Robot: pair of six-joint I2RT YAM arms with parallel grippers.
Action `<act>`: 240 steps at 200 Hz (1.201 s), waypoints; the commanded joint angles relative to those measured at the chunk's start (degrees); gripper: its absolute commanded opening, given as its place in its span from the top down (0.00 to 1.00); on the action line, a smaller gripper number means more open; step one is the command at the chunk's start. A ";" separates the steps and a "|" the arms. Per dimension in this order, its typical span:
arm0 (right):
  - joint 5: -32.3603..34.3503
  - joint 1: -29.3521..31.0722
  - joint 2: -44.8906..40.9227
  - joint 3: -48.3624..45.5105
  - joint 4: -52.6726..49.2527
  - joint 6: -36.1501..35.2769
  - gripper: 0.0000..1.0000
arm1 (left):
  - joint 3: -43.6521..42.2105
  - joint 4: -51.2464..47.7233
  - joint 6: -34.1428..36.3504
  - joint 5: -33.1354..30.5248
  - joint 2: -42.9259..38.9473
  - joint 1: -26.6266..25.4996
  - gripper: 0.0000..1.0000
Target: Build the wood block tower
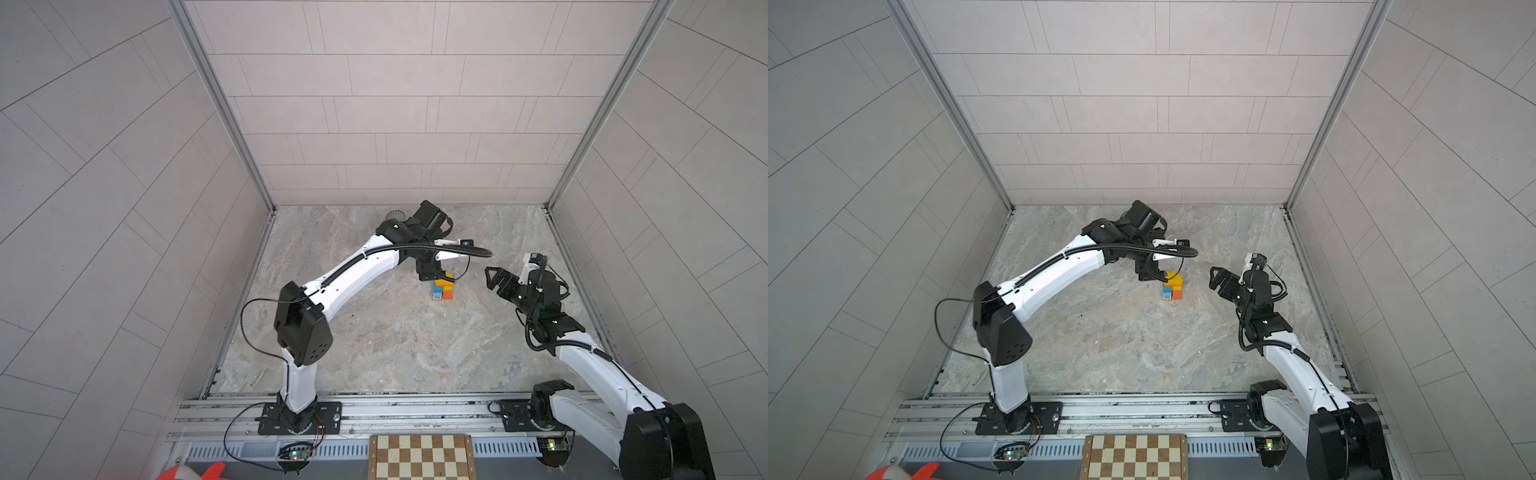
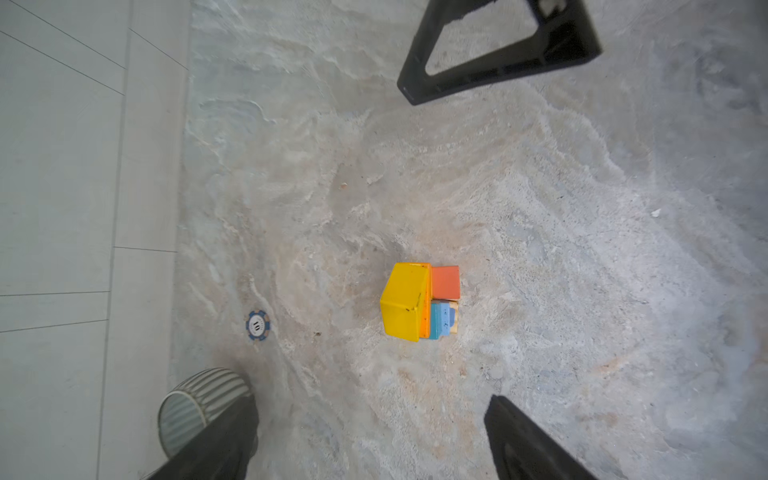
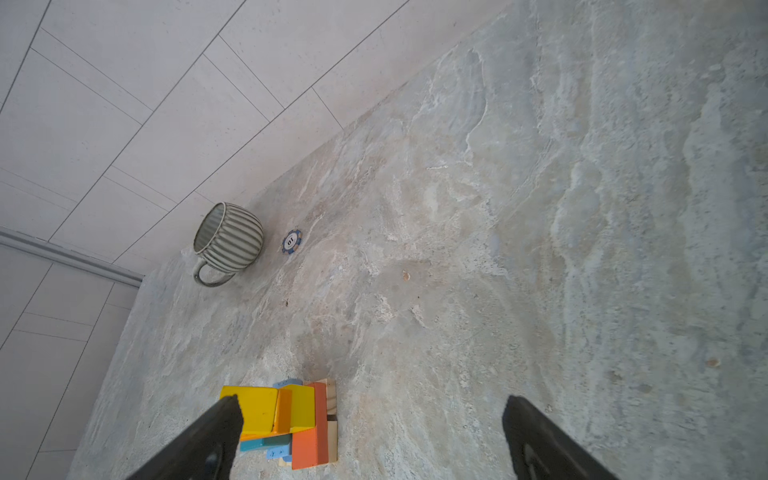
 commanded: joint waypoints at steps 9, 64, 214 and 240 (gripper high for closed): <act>2.12 -0.31 -3.31 4.69 -10.01 -3.66 0.00 | -9.41 7.29 -4.46 -0.82 -10.65 0.08 0.08; 1.55 -0.31 -8.29 10.04 -16.35 -11.53 0.00 | -37.25 23.26 -18.83 -0.91 -40.01 8.35 0.03; 18.23 -0.24 -12.87 -4.11 -7.96 -23.85 0.00 | -59.00 22.04 -58.05 -36.99 -38.47 37.30 0.00; 20.73 -0.25 -10.81 -10.53 6.21 -25.46 0.01 | -60.10 27.77 -56.99 -37.27 -33.45 37.39 0.00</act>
